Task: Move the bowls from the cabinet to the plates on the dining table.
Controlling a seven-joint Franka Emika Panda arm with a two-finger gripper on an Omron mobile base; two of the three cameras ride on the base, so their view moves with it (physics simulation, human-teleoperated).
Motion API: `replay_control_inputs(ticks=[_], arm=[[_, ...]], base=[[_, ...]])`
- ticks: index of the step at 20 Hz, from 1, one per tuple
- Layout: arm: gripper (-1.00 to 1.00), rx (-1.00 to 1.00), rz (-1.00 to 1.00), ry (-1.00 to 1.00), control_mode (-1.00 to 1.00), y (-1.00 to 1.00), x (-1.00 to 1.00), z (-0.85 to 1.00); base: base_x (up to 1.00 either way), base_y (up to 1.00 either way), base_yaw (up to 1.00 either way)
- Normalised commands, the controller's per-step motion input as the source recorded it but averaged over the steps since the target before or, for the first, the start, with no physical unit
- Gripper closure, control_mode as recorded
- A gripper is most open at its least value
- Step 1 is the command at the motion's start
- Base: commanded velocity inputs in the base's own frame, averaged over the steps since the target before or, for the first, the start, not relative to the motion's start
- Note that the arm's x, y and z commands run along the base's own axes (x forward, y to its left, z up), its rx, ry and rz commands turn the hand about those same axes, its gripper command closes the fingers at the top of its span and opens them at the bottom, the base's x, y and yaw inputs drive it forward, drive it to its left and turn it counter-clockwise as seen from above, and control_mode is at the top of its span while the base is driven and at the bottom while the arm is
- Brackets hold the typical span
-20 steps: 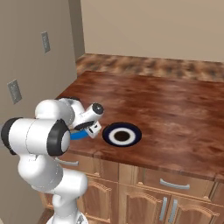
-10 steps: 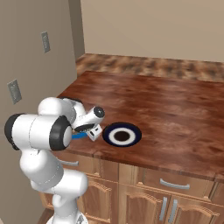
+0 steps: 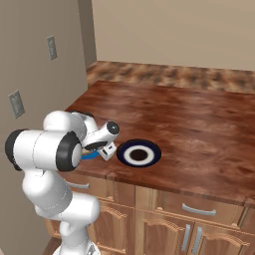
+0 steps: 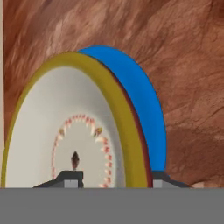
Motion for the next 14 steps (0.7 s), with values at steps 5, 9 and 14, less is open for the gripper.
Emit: replay_control_inputs(ticks=[5,9,14], arm=[[-1.0,-0.06,-0.03,-0.11,-1.0,-0.02,-0.16,0.12],[-1.0,-0.07,-0.08,-0.21,-1.0,-0.25,-0.33,0.29],[-1.0,-0.07,-0.02,-0.24,-1.0,-0.23,-0.52,0.31]], base=[[0.0,0.0,0.0],[0.0,0.0,0.0],[0.0,0.0,0.0]])
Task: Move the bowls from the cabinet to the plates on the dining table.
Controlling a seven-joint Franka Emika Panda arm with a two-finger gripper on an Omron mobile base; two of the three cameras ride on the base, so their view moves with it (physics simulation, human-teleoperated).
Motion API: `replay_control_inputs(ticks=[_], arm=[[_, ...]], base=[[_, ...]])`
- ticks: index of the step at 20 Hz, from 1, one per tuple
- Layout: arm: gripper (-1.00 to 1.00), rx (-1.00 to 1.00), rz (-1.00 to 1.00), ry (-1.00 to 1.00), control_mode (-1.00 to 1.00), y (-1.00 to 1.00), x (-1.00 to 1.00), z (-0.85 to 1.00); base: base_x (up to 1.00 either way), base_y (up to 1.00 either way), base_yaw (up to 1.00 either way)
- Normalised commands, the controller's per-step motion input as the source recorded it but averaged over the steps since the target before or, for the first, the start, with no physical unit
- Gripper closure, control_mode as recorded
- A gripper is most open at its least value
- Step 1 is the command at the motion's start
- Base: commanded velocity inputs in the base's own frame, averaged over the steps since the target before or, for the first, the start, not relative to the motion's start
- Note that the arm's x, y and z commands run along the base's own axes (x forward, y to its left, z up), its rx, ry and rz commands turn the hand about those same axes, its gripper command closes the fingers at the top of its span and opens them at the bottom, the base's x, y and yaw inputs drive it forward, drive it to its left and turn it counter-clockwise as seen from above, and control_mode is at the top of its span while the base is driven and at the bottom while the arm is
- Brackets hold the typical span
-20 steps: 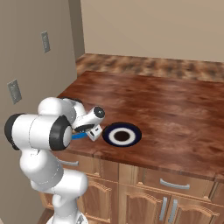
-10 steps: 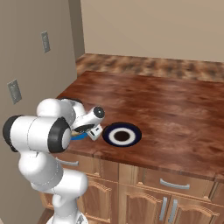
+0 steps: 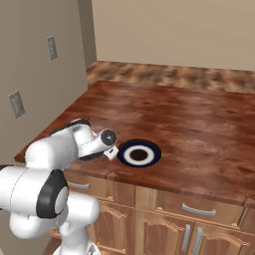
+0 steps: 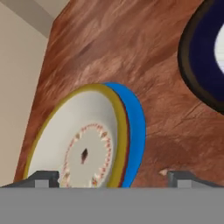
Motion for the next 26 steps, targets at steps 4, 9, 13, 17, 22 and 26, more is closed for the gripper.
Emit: replay_control_inputs(ticks=[4,9,13,17,22,26], arm=[[-1.0,-0.04,0.0,-0.11,-1.0,-0.26,-0.81,0.25],[-1.0,-0.06,0.07,0.0,-1.0,-0.05,-0.51,0.21],[-1.0,-0.09,0.2,0.0,-1.0,0.0,-0.07,0.47],[-1.0,-0.1,0.22,0.04,-1.0,-0.01,0.0,0.41],[-1.0,-0.07,0.21,0.11,-1.0,-0.1,-0.11,0.35],[-1.0,-0.07,0.12,0.08,-1.0,-0.08,-0.55,0.33]], base=[[0.0,0.0,0.0],[0.0,0.0,0.0],[0.0,0.0,0.0],[0.0,0.0,0.0],[0.0,0.0,0.0],[0.0,0.0,0.0]])
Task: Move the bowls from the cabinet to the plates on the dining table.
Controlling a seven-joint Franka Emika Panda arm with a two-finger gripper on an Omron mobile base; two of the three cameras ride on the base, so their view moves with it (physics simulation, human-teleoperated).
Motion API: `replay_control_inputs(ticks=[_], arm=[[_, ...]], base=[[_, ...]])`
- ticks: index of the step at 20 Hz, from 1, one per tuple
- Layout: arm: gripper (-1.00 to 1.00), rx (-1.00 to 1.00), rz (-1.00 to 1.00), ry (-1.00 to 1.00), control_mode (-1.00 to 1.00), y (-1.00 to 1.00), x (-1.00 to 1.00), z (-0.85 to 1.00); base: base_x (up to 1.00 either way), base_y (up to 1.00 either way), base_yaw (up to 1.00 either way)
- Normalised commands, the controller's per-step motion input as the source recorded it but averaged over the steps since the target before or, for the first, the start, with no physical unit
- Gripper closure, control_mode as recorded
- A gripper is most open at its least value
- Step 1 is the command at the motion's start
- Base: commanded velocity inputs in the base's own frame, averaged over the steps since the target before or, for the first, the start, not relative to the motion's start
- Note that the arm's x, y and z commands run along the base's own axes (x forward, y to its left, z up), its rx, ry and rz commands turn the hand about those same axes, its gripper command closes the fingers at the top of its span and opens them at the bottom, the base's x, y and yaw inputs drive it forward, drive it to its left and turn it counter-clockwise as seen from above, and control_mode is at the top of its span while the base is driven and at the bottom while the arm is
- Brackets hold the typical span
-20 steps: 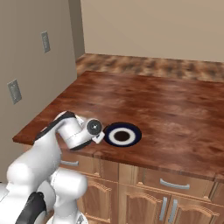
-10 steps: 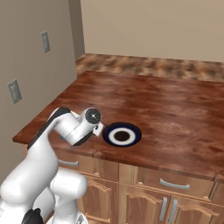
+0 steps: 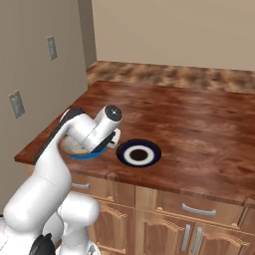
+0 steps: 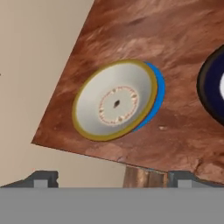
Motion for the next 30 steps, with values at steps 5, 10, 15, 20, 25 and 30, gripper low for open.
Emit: replay_control_inputs(ticks=[5,10,15,20,25,30], arm=[[-1.0,-0.06,0.05,0.01,-1.0,-0.15,-0.81,0.33],[-1.0,-0.07,0.02,0.0,-1.0,-0.05,-0.84,0.34],[-1.0,-0.09,0.0,0.0,-1.0,0.0,-0.74,0.24],[-1.0,-0.12,0.0,-0.01,-1.0,0.0,-0.65,0.3],[-1.0,-0.16,0.0,-0.02,-1.0,0.0,-0.46,0.27],[-1.0,-0.2,-0.02,-0.08,-1.0,0.0,-0.43,0.24]], base=[[0.0,0.0,0.0],[0.0,0.0,0.0],[0.0,0.0,0.0],[0.0,0.0,0.0],[0.0,0.0,0.0],[0.0,0.0,0.0]])
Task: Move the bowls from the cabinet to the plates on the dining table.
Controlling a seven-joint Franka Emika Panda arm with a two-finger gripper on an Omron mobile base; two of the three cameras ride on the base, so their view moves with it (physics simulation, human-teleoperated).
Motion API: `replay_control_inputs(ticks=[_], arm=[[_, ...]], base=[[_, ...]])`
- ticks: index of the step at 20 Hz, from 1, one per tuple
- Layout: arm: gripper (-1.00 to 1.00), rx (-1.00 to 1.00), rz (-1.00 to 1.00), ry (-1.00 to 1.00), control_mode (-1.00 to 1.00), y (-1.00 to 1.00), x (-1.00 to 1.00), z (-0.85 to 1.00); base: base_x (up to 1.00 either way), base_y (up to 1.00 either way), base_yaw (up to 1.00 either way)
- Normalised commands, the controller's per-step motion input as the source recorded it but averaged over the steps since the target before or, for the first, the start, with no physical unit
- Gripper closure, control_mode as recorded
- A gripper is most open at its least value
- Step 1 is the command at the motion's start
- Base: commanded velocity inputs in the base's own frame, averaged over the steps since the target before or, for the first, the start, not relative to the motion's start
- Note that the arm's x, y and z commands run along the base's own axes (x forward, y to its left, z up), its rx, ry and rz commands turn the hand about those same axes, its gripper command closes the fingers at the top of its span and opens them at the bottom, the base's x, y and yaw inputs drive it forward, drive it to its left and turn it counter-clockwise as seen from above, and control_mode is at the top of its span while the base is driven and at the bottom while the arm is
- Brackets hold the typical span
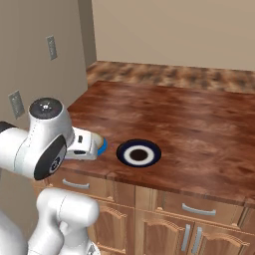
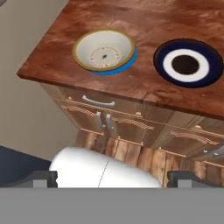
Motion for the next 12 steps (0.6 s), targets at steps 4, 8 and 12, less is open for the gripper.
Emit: replay_control_inputs(ticks=[4,8,12], arm=[[-1.0,-0.17,-0.01,-0.06,-1.0,0.0,-0.47,0.19],[-1.0,-0.13,0.0,-0.05,-1.0,0.0,-0.44,0.33],[-1.0,-0.06,0.0,-0.04,-1.0,0.0,-0.26,0.27]], base=[[0.0,0.0,0.0],[0.0,0.0,0.0],[0.0,0.0,0.0]])
